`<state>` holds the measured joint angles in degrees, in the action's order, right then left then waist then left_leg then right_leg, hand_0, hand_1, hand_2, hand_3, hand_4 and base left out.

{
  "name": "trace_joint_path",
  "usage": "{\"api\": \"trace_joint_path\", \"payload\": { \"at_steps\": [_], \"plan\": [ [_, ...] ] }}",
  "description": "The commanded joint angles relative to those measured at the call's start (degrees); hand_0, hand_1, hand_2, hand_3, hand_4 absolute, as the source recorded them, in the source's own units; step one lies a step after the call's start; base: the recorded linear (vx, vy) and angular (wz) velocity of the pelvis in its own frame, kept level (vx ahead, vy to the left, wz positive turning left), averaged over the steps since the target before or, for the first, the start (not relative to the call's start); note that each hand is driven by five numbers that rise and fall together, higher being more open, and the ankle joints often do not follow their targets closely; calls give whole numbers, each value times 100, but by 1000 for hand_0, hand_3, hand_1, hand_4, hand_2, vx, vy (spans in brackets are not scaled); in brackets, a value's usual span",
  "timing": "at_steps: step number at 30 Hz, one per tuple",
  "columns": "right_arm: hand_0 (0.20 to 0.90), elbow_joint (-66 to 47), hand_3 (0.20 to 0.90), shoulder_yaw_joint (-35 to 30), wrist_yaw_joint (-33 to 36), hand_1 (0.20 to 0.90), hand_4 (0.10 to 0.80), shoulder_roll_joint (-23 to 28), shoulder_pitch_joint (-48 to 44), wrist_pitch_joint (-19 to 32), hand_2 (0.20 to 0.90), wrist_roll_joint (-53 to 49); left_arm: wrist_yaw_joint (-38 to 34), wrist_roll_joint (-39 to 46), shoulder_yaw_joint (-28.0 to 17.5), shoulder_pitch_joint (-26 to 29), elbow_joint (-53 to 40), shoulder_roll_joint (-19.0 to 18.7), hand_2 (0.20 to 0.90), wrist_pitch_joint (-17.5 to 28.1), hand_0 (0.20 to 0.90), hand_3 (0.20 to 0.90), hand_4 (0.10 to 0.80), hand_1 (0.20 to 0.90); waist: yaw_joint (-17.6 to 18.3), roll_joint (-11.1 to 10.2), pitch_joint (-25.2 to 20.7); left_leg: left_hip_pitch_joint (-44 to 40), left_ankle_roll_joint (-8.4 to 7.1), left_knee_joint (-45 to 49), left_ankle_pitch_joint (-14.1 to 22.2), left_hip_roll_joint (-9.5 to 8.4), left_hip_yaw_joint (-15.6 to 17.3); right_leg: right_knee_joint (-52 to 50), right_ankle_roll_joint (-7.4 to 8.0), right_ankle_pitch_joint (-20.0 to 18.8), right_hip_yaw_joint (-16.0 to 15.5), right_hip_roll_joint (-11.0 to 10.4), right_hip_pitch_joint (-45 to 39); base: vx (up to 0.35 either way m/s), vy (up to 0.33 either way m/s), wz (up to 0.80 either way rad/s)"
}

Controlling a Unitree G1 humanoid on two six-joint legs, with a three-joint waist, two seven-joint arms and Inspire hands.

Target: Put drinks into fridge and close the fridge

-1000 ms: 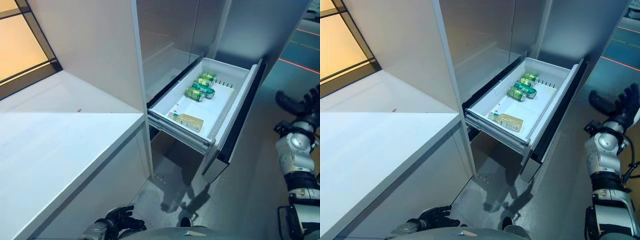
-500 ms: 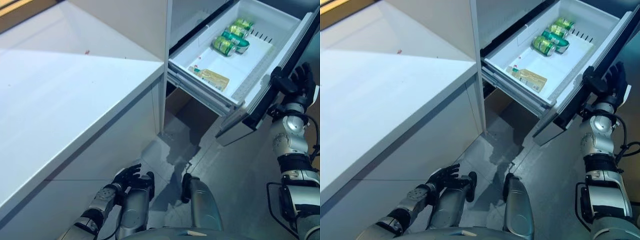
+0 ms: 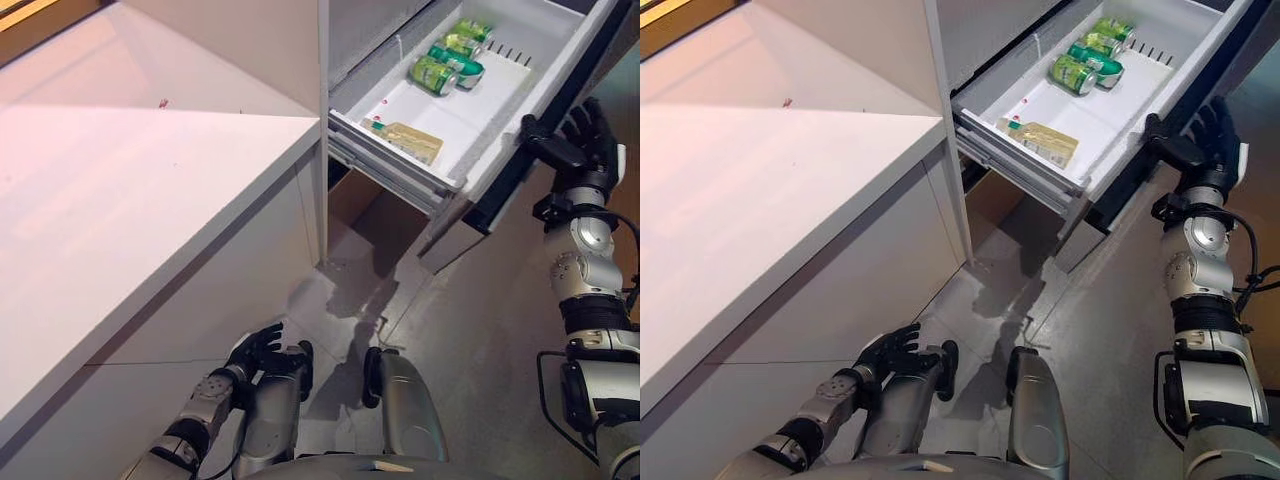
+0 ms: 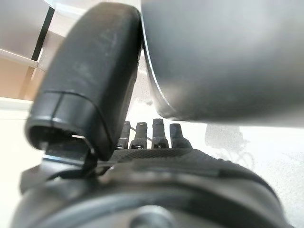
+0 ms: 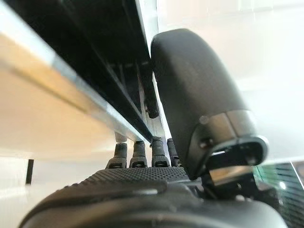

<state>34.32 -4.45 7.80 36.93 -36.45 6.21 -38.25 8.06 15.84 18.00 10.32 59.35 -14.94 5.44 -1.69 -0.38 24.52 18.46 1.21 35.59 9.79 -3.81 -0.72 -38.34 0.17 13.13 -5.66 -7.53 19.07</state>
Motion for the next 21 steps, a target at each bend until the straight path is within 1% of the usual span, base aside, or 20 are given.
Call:
{"api": "trace_joint_path", "payload": {
  "at_steps": [1, 4, 9, 12, 16, 20, 21],
  "plan": [
    [900, -1431, 900, 1137, -1731, 900, 800, -313, -589, 35, 900, -126, 5, -392, 327, -1048, -8, -118, 900, -23, 900, 900, 800, 900, -462, -63, -396, -421, 397, -233, 346, -283, 41, 317, -180, -290, -84, 31, -485, 92, 64, 0],
    [900, -1548, 900, 1346, -1856, 900, 800, -467, -750, -101, 900, -95, 38, -423, 335, -1120, -13, -172, 900, -54, 900, 900, 800, 900, -554, -60, -473, -585, 375, -459, 237, -292, 2, 500, -116, -367, -137, -6, -656, 84, 72, 3],
    [900, -1564, 900, 1527, -1817, 900, 800, -608, -974, -196, 900, -113, 83, -473, 328, -1225, 2, -239, 900, -101, 900, 900, 800, 900, -675, -46, -584, -857, 356, -859, 70, -305, -101, 886, 11, -524, -180, -83, -937, 67, 67, 15],
    [900, -1582, 900, 1571, -1714, 900, 800, -714, -1019, -221, 900, -77, 123, -604, 295, -1295, 38, -309, 900, -119, 900, 900, 800, 900, -740, -50, -680, -1018, 335, -1143, -51, -303, -158, 1200, 119, -656, -212, -106, -1113, 39, 45, 18],
    [900, -1711, 900, 1602, -1567, 900, 800, -802, -868, -224, 900, -137, 136, -714, 214, -1335, 84, -423, 900, -171, 900, 900, 800, 900, -749, -100, -827, -1227, 301, -1523, -203, -212, -127, 1637, 237, -804, -275, -116, -1340, 13, -1, 15],
    [900, -1821, 900, 1567, -1534, 900, 800, -799, -612, -232, 900, -135, 141, -848, 160, -1361, 120, -463, 900, -195, 900, 900, 800, 900, -729, -146, -992, -1445, 282, -1922, -325, -140, -117, 2071, 330, -963, -343, -116, -1553, -9, -30, 6],
    [900, -1827, 900, 1562, -1528, 900, 800, -796, -598, -233, 900, -141, 142, -865, 159, -1362, 125, -464, 900, -194, 900, 900, 800, 900, -726, -148, -1001, -1466, 279, -1952, -333, -134, -114, 2102, 334, -973, -345, -113, -1574, -17, -41, 4]
  ]
}}
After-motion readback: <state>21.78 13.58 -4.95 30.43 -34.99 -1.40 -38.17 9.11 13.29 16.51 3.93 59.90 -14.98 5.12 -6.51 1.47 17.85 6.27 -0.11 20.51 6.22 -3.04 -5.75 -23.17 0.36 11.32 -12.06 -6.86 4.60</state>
